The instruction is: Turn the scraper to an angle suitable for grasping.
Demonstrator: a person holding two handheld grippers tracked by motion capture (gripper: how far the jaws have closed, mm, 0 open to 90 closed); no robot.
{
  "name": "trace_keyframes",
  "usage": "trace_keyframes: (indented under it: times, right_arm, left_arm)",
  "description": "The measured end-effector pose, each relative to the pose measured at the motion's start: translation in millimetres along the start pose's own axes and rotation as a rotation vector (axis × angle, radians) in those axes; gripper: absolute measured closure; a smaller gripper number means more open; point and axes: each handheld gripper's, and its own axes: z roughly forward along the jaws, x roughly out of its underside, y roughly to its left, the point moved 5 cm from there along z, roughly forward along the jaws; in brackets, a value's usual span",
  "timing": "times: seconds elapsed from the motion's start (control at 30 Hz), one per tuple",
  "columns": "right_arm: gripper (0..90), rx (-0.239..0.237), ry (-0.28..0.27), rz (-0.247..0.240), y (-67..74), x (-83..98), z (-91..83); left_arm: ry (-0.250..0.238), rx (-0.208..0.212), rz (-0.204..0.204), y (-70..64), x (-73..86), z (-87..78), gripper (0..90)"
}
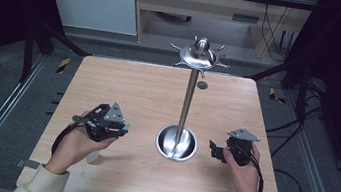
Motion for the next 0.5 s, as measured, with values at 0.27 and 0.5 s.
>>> trace_keyframes:
  times: [0.27,0.5]
  right_arm:
    - [10.0,-0.004,-0.024,-0.018,1.1,-0.3,-1.4]
    - [10.3,-0.004,-0.034,-0.011,2.3,-1.0,-2.0]
  left_arm:
    - [-0.031,-0.019,0.001,2.3,-2.7,-8.7,74.3]
    - [-0.087,-0.033,-0.013,3.7,-6.5,-16.3,74.4]
